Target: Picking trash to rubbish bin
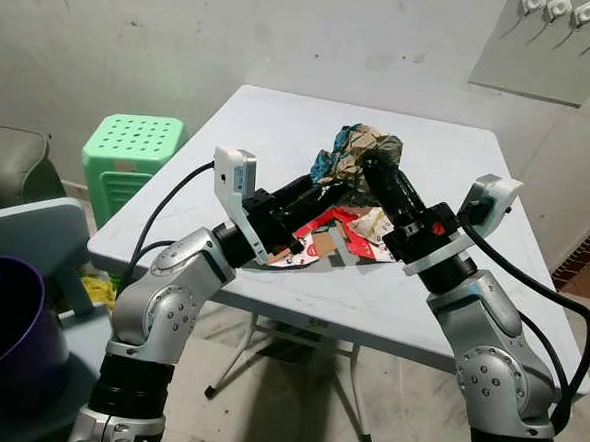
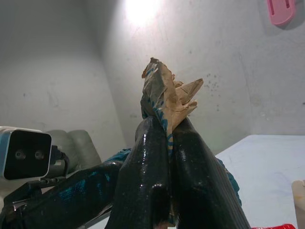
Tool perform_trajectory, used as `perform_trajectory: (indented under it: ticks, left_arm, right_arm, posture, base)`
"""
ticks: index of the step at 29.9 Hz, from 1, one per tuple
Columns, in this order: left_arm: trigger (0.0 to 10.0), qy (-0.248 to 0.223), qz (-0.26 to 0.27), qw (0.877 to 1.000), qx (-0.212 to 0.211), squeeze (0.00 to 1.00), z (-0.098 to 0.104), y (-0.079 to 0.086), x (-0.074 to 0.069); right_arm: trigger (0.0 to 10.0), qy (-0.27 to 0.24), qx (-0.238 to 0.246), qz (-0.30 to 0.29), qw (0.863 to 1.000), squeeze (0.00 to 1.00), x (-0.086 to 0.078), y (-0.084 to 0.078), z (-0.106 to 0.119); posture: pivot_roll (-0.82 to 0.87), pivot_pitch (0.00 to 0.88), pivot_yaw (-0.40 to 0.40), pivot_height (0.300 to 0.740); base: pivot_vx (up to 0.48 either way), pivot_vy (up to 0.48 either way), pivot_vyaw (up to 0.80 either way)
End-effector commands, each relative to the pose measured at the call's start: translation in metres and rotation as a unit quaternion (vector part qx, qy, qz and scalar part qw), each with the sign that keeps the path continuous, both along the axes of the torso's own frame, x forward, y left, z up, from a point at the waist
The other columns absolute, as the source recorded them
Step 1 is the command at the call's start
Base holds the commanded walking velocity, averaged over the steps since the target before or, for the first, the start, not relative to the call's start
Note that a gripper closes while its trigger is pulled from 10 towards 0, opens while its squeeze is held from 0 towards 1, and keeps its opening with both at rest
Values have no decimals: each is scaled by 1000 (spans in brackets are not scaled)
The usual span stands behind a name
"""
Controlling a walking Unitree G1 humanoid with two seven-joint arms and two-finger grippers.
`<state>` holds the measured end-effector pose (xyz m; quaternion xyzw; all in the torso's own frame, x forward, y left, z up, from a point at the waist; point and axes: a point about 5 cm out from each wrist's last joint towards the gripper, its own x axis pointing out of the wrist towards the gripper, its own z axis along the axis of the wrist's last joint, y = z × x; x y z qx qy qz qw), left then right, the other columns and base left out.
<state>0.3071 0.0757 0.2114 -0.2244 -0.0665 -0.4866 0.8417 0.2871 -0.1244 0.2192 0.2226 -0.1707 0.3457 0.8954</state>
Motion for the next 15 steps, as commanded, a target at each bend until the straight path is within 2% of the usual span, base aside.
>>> perform_trajectory:
  ticks: [1,15]
  left_arm:
    - [0,-9,-13,1000,4,0,6,-4,0]
    - [0,-10,-9,1000,8,0,5,-3,0]
  right_arm:
    - [10000,-16,7,10,1000,0,-3,0,8]
    - [10000,-1,19,19,1000,0,-3,0,7]
  posture:
    - [-43,0,-31,740]
    - [-36,0,-34,740]
  base:
    - [0,0,0]
    - [0,0,0]
